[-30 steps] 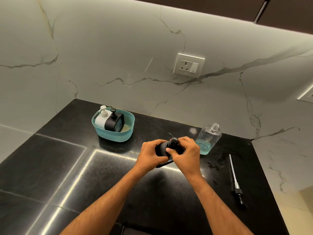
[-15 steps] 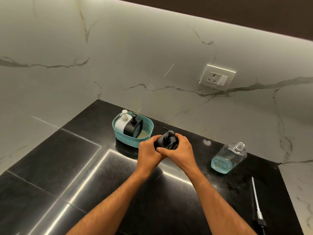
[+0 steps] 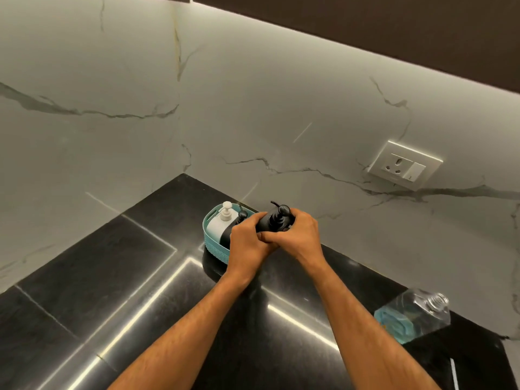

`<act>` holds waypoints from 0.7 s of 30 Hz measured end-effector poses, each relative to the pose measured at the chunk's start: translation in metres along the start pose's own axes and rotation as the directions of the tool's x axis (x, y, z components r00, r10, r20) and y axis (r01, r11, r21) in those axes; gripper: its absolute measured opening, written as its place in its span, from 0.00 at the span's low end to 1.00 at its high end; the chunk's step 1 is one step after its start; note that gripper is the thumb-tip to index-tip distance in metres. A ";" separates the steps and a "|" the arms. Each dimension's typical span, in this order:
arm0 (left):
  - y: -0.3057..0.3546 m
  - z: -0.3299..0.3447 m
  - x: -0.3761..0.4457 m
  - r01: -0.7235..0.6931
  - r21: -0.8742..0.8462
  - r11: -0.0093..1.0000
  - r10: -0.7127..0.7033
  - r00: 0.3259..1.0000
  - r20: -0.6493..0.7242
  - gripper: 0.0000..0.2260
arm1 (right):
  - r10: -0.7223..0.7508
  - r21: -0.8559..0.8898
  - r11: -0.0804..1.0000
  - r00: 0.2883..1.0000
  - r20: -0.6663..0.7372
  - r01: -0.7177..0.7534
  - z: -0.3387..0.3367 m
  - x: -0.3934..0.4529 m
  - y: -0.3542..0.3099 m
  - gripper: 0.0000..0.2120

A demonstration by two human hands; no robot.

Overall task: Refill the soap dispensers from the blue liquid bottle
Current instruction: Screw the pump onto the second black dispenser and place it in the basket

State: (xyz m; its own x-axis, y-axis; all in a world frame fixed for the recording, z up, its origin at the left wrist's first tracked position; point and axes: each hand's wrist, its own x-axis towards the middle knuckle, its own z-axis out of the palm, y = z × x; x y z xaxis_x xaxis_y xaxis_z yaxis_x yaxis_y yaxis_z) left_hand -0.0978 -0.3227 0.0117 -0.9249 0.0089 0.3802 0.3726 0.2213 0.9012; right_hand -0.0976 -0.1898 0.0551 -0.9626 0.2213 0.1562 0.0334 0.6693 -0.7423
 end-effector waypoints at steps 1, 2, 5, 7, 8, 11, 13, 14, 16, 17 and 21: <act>-0.002 0.000 0.005 0.004 0.006 1.000 -0.004 1.000 -0.005 0.22 | -0.011 0.008 1.000 1.000 -0.004 0.011 0.002 0.005 -0.001 0.32; -0.005 0.000 0.010 0.015 0.005 1.000 -0.015 1.000 -0.011 0.22 | -0.019 0.013 1.000 1.000 -0.003 0.019 0.005 0.011 -0.002 0.32; -0.017 0.002 0.019 0.049 0.015 0.999 -0.048 0.998 -0.033 0.22 | -0.046 0.010 0.999 0.999 0.012 0.046 0.015 0.025 0.001 0.31; -0.026 0.005 0.022 0.070 0.026 0.997 -0.069 0.997 -0.045 0.22 | -0.049 0.008 0.999 0.998 0.032 0.049 0.022 0.033 0.007 0.30; -0.030 0.007 0.022 0.081 0.030 0.996 -0.079 0.996 -0.050 0.22 | -0.046 0.005 0.999 0.998 0.043 0.046 0.026 0.036 0.011 0.30; -0.043 0.012 0.019 0.110 0.090 0.990 -0.104 0.992 -0.072 0.21 | -0.041 -0.023 0.999 0.997 0.067 0.042 0.037 0.041 0.023 0.28; -0.050 0.016 0.014 0.128 0.132 0.983 -0.119 0.990 -0.081 0.22 | -0.030 -0.037 0.999 0.996 0.080 0.033 0.045 0.043 0.032 0.27; -0.053 0.017 0.011 0.132 0.149 0.980 -0.120 0.989 -0.087 0.21 | -0.024 -0.049 0.998 0.996 0.089 0.028 0.049 0.043 0.037 0.27; -0.059 0.018 0.004 0.135 0.210 0.968 -0.113 0.987 -0.116 0.22 | -0.018 -0.079 0.997 0.993 0.115 0.027 0.057 0.043 0.043 0.27; -0.061 0.018 0.000 0.142 0.253 0.957 -0.111 0.985 -0.133 0.22 | -0.019 -0.088 0.996 0.991 0.129 0.030 0.060 0.043 0.046 0.28; -0.068 0.014 -0.009 0.194 0.362 0.912 -0.142 0.976 -0.167 0.23 | -0.046 -0.136 0.988 0.984 0.170 0.070 0.073 0.041 0.053 0.35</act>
State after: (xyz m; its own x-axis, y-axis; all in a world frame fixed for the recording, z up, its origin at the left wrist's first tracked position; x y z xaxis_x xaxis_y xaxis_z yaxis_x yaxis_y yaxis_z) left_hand -0.1161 -0.3238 -0.0555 -0.9426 -0.1853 0.2779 0.1323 0.5567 0.8201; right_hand -0.1553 -0.1968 -0.0259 -0.9948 0.0662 0.0770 0.0023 0.7733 -0.6340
